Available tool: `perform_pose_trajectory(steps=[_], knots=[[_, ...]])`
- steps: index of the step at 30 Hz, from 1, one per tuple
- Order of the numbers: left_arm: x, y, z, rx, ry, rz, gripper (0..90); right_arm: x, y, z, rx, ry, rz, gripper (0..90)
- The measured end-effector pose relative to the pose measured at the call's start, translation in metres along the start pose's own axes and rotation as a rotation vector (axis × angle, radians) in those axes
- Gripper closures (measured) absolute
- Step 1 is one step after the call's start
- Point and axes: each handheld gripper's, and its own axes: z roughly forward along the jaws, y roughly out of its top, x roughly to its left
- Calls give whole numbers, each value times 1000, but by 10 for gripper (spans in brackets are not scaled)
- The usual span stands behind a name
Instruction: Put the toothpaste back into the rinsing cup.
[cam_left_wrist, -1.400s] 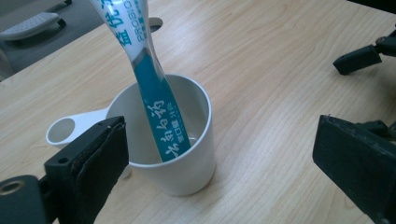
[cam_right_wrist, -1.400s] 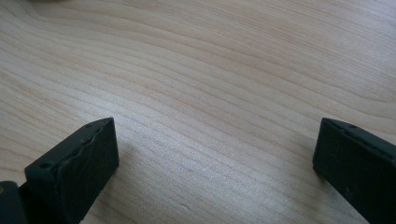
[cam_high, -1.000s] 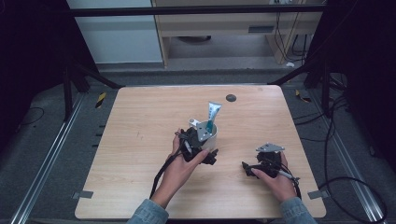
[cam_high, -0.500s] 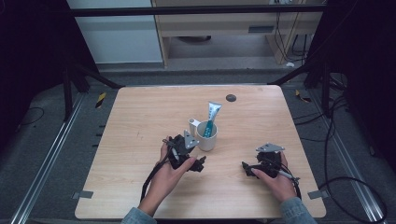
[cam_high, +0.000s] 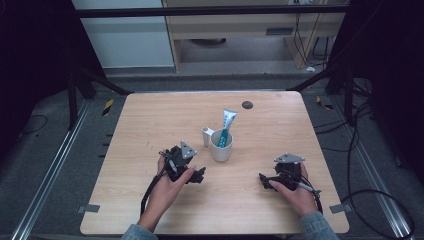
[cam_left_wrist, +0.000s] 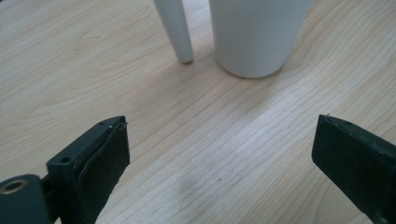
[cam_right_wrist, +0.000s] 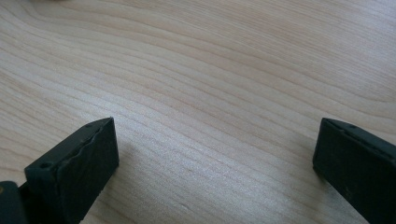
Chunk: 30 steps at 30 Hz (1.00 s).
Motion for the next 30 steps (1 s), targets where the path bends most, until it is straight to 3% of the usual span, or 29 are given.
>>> perform_pose_trajectory(steps=[8, 13, 24, 30], knots=[[18, -18, 2, 30, 10, -46, 42, 0, 0, 0, 0, 0, 0, 5], [32, -30, 3, 40, 49, -75, 48, 0, 0, 0, 0, -1, 0, 5], [78, -58, 0, 47, 134, -169, 48, 0, 0, 0, 0, -1, 1, 5], [106, -68, 6, 39, 163, -217, 48, 0, 0, 0, 1, -1, 1, 5]])
